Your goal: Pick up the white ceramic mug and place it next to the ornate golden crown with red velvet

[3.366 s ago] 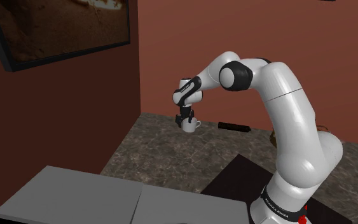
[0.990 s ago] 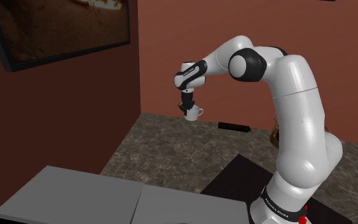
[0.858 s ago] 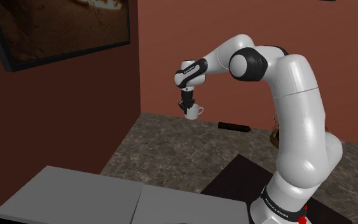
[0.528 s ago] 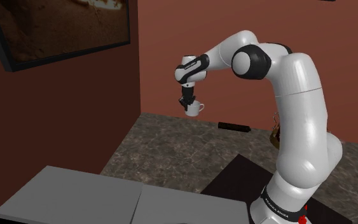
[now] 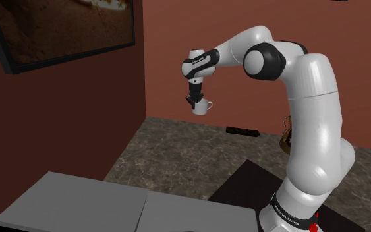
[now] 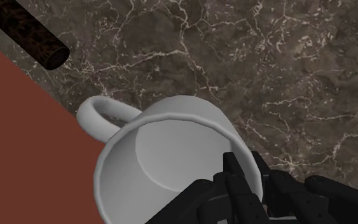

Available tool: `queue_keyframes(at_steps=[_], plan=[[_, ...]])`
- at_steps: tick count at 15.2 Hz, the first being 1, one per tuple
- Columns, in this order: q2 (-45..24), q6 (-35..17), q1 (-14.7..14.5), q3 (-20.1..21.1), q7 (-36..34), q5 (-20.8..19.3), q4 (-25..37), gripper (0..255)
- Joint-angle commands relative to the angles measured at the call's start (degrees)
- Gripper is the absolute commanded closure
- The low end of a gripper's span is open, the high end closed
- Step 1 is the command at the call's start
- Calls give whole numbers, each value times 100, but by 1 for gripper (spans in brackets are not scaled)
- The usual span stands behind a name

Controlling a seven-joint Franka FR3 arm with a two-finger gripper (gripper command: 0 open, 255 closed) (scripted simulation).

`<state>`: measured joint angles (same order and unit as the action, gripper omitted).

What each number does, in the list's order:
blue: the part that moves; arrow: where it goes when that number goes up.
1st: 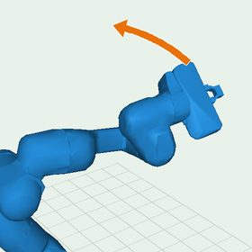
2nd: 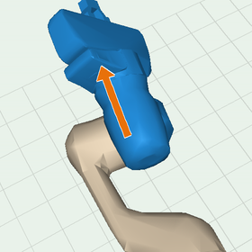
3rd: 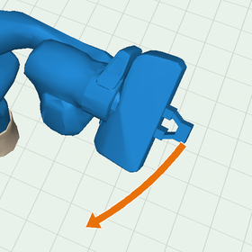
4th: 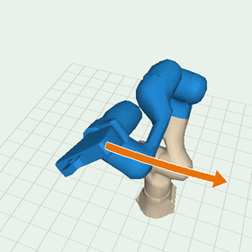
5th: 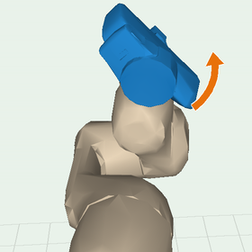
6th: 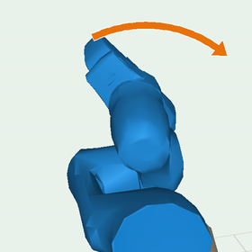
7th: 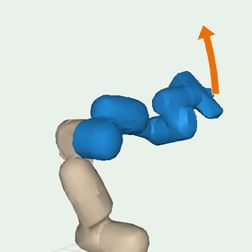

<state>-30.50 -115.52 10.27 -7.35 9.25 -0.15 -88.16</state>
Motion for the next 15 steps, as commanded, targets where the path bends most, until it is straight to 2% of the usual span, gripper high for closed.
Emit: queue_keyframes(at_steps=[1, 15], plan=[[72, 137, -2, -5, 5, -7, 64, 255], [348, 1074, -3, -24, 33, -31, 727, 255]])
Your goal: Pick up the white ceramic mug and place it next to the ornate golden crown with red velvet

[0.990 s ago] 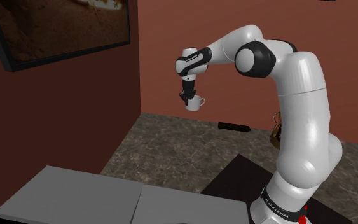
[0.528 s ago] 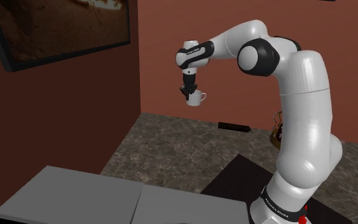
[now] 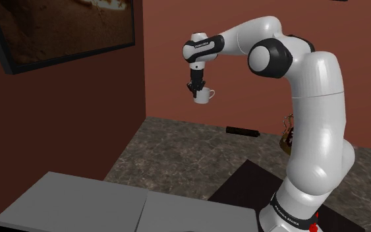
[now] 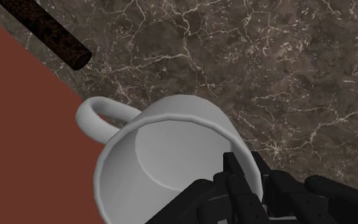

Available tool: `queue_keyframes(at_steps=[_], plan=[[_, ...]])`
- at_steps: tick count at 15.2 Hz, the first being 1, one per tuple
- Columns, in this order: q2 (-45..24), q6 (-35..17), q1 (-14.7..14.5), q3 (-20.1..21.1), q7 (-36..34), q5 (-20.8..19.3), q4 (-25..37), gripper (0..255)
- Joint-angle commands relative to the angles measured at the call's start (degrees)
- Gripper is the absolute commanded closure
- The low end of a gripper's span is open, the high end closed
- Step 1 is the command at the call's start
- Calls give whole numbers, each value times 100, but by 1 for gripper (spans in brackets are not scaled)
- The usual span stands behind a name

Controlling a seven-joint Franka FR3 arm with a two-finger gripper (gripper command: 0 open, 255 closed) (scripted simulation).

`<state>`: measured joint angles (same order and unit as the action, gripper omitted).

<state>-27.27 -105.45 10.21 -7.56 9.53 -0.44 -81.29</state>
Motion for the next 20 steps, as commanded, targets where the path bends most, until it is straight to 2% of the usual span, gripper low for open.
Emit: queue_keyframes(at_steps=[1, 11, 20], plan=[[36, 138, 3, -4, 8, -3, 101, 255], [60, 895, 20, -12, 40, -2, 835, 255], [-84, 1672, 56, -17, 78, 16, 1758, 255]])
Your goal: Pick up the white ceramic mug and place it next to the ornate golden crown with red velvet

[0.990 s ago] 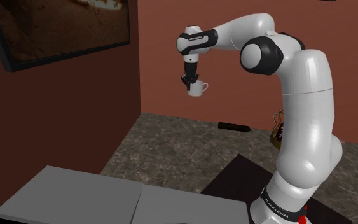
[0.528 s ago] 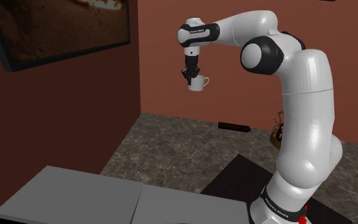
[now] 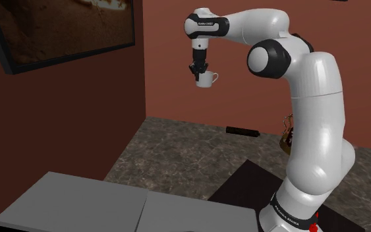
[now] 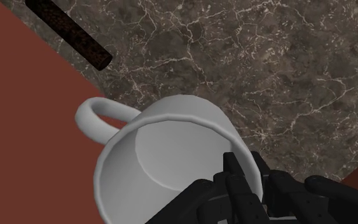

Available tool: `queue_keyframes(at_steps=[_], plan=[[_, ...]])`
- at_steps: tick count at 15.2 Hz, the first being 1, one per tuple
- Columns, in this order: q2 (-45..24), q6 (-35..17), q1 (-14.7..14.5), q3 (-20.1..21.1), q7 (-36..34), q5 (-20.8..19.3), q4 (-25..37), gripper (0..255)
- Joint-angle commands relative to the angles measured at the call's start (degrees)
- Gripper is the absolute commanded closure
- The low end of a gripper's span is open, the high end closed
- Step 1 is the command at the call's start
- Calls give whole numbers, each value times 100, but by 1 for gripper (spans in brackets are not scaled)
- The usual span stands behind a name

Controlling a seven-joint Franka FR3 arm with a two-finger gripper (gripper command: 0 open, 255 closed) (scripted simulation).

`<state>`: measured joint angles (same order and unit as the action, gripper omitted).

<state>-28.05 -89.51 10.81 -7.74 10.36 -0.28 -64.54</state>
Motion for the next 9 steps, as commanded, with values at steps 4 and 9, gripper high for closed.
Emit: queue_keyframes(at_steps=[4, 9], plan=[[790, -323, 60, -74, 164, -81, -1102, 255], [1855, -785, 206, -223, 463, -225, -2601, 255]])
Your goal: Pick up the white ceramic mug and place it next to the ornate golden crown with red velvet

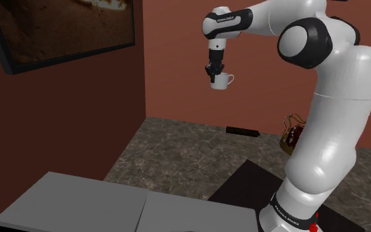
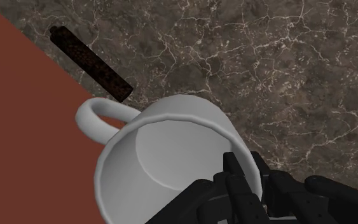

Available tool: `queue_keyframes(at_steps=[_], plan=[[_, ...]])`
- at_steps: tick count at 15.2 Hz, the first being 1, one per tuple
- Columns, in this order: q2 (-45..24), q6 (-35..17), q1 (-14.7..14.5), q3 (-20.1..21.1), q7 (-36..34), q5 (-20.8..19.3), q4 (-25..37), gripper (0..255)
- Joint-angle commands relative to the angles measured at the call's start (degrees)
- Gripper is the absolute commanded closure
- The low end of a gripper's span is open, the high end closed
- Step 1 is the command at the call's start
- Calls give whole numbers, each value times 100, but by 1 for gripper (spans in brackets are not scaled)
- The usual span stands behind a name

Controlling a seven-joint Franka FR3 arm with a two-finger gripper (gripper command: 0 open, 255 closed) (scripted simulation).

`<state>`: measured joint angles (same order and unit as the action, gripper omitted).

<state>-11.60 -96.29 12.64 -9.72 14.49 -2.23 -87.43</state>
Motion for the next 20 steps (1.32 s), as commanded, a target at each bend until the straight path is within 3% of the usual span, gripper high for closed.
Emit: queue_keyframes(at_steps=[1, 10, 20], plan=[[400, -175, 58, -59, 114, -63, -562, 255], [1899, -540, 426, -426, 746, -415, -2345, 255], [3226, -605, 962, -986, 1605, -957, -3589, 255]])
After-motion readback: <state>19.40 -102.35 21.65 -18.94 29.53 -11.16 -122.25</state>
